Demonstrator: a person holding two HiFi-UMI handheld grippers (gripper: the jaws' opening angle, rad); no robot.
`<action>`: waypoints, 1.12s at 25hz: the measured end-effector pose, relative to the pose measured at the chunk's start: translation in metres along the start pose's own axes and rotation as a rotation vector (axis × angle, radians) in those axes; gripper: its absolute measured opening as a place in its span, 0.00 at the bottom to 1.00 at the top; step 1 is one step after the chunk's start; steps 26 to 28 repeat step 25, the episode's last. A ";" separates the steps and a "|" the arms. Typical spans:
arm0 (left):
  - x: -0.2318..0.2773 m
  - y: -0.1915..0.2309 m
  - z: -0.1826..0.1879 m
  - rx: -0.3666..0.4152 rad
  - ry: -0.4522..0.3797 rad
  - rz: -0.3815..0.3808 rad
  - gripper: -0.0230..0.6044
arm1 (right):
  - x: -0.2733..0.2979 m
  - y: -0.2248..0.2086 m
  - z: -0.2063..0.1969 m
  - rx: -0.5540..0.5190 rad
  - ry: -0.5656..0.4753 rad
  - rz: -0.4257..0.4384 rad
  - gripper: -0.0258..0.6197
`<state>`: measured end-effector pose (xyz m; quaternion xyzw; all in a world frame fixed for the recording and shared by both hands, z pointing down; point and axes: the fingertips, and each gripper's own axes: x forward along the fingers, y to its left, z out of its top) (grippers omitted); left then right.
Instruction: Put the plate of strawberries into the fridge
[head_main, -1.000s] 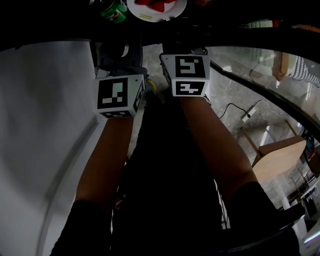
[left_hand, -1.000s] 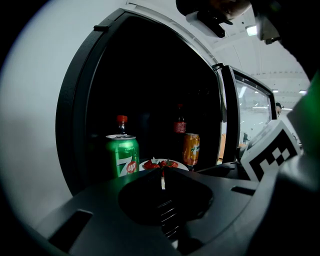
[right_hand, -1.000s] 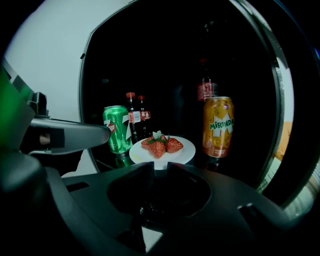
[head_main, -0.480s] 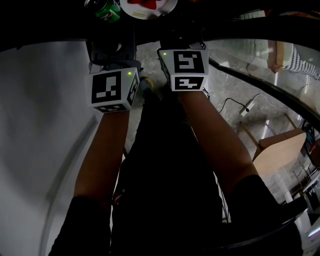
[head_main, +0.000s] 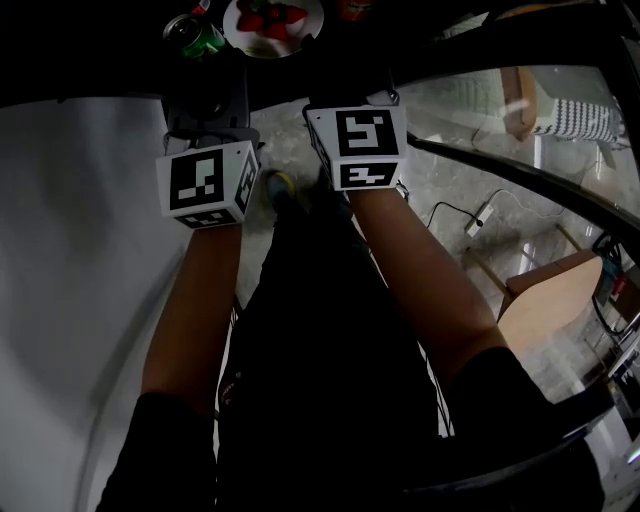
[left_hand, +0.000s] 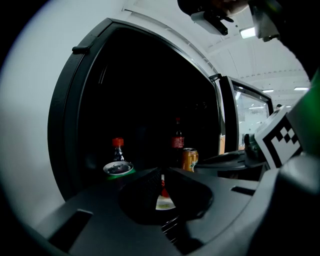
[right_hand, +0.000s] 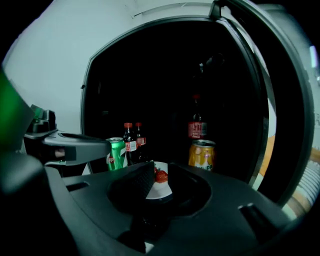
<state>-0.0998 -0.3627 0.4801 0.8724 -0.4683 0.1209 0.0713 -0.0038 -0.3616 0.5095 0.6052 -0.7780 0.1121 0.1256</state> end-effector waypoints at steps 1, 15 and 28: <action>-0.001 0.000 0.002 0.001 -0.001 0.001 0.07 | -0.003 0.000 0.005 0.000 -0.007 0.004 0.15; -0.010 -0.002 0.020 0.010 -0.009 0.023 0.07 | -0.033 -0.001 0.041 -0.003 -0.064 0.038 0.15; -0.015 -0.013 0.027 0.017 -0.023 0.024 0.07 | -0.047 0.002 0.037 -0.006 -0.033 0.080 0.15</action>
